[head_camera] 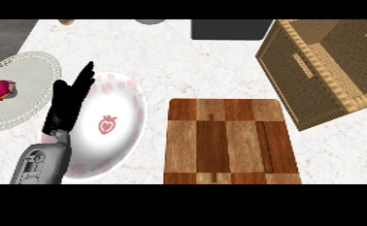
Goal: Pick the can from the cutting board and place it in the basket
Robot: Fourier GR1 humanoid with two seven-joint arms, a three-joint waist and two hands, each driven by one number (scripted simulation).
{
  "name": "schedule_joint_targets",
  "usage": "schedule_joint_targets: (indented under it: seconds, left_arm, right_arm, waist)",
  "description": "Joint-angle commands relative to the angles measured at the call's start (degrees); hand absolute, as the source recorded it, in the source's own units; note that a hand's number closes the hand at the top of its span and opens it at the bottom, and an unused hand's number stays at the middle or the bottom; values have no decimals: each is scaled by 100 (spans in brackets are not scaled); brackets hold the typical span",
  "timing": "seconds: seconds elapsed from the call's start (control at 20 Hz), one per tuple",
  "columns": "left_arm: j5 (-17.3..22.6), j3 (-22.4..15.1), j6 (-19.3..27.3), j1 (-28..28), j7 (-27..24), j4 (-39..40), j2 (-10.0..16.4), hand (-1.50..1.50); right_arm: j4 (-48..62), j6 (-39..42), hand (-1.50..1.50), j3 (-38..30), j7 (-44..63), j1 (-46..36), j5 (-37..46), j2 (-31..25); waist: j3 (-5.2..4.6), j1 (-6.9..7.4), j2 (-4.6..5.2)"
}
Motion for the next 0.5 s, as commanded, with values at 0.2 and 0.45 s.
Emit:
schedule_joint_targets:
  seconds: [0.2,0.45]
  left_arm:
    - [0,30,13,-61,-215,233,-49,0]
    - [67,2,-125,-167,293,-124,29,0]
  right_arm:
    - [1146,-730,150,-234,-1646,450,-8,-195]
    - [1850,-990,150,-172,-2111,474,220,-223]
  waist:
    - [0,22,5]
    - [1,31,-4]
